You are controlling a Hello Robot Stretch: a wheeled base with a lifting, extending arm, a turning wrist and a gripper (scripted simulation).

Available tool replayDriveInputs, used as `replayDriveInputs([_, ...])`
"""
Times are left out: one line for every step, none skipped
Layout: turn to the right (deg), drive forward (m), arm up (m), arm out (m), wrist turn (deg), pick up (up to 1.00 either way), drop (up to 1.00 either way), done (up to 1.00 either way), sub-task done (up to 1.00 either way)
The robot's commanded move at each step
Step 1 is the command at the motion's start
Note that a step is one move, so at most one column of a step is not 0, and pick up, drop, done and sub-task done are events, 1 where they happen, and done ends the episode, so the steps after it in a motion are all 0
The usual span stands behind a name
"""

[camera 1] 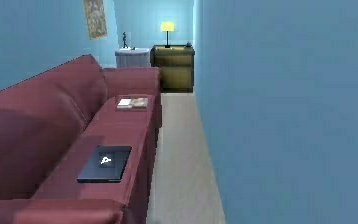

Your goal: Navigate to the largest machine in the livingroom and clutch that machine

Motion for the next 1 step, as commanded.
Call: replayDriveInputs([0.0, 1.0, 0.0, 0.0, 0.0, 0.0, 0.0, 0.0, 0.0])
